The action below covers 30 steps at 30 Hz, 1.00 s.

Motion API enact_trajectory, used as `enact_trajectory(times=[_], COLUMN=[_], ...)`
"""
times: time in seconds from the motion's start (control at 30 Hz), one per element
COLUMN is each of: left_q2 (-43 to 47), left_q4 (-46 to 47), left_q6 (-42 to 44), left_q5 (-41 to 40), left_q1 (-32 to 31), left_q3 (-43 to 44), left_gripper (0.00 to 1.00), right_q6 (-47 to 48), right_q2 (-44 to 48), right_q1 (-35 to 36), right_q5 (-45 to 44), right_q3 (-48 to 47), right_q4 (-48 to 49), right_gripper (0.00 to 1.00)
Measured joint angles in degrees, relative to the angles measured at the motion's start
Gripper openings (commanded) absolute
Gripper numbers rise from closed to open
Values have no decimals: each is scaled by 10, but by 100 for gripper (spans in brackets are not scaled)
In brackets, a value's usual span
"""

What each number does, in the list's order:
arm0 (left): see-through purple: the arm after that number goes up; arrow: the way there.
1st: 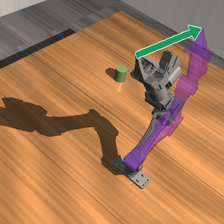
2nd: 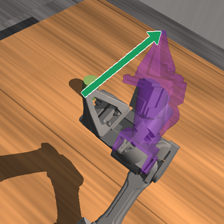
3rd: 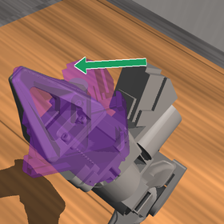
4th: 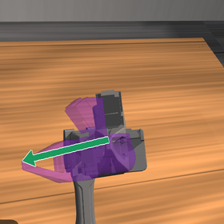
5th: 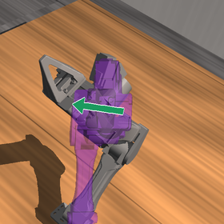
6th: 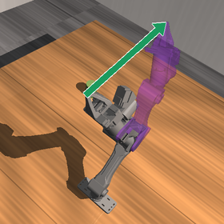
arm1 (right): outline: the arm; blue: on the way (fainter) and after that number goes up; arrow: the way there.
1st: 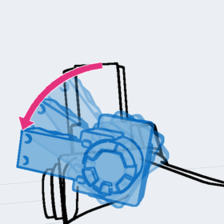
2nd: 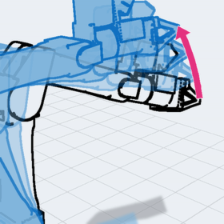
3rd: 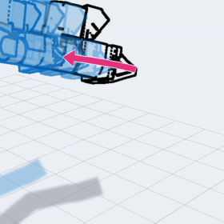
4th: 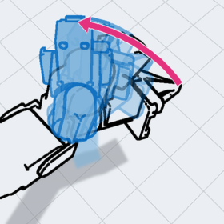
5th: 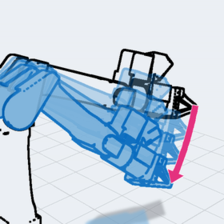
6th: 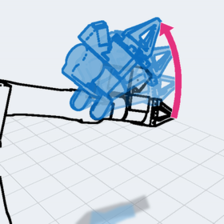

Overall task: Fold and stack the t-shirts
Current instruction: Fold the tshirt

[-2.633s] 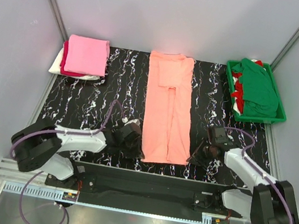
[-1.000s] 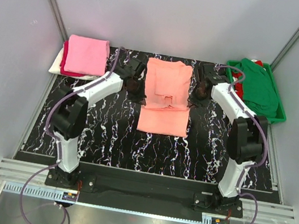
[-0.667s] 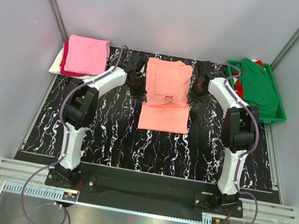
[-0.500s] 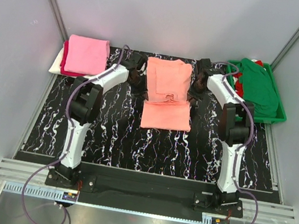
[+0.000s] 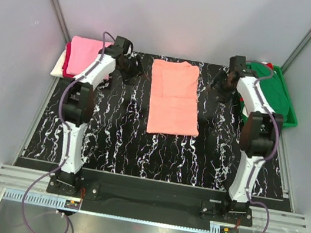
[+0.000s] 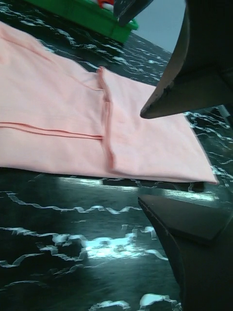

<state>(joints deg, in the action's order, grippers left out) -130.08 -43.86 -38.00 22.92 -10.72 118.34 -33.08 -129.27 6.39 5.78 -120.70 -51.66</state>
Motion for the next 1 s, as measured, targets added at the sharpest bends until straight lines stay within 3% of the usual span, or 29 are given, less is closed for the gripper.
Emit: enact_trajectory(times=[0.07,0.2,0.4,0.63,0.87,1.0], left_q2=[74,210,312,342,348,346], left_q4=[35,73,156,226,280,288], left_q6=[2,2,-12,-57,-89,-100], left_q5=[-1,-2,-5,-12,-27,-43], left_q1=[-5,-35,-94,-136,-168,-176], left_q3=[-112,-320,-534,-667,-675,-675], left_gripper=[69,68,66,64,60,57], right_q6=[-3,-7,-12,-23,-30,-30], right_q2=[105,231,264,270,269,265], right_q1=[2,11,15,14,14,14], right_q5=[19,82,148,189,204,206], right_q3=[167,383,583,635,654,654], right_q4=[54,131,223,289,332,338], right_gripper=[70,68,65,55,41,38])
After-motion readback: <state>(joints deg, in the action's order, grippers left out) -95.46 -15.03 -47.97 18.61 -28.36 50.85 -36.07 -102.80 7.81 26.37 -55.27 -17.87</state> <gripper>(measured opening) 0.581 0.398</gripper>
